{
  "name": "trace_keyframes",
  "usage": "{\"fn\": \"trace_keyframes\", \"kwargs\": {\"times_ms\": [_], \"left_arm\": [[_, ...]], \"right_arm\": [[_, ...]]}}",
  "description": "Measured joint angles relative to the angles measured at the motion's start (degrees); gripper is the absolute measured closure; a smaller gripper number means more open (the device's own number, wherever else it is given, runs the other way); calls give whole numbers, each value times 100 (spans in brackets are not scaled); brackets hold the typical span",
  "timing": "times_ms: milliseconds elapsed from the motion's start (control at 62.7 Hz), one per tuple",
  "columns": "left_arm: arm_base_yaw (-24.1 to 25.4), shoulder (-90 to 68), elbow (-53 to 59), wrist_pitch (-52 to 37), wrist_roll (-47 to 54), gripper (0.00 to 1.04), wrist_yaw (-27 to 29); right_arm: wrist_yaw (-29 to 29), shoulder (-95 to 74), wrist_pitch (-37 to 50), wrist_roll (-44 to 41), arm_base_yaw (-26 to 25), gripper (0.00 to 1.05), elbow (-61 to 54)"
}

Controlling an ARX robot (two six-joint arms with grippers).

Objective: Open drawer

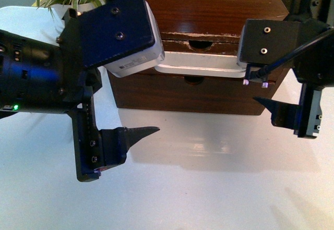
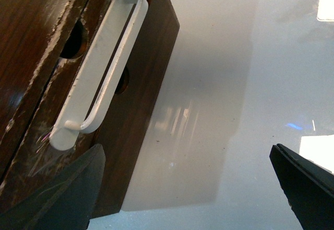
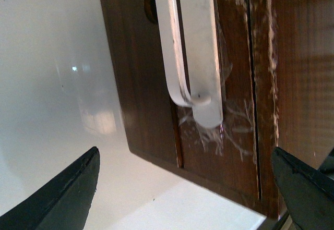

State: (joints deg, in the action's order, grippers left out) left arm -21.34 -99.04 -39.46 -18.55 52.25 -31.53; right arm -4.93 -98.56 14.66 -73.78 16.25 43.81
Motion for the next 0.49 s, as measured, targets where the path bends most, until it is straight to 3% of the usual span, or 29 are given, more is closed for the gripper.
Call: {"fn": "trace_keyframes", "kwargs": {"times_ms": [495], "left_arm": [[-203,-1010,-1172,610,697,8,-151]], "right_arm": [[-107,-651,-227,-273,223,9,385]]}}
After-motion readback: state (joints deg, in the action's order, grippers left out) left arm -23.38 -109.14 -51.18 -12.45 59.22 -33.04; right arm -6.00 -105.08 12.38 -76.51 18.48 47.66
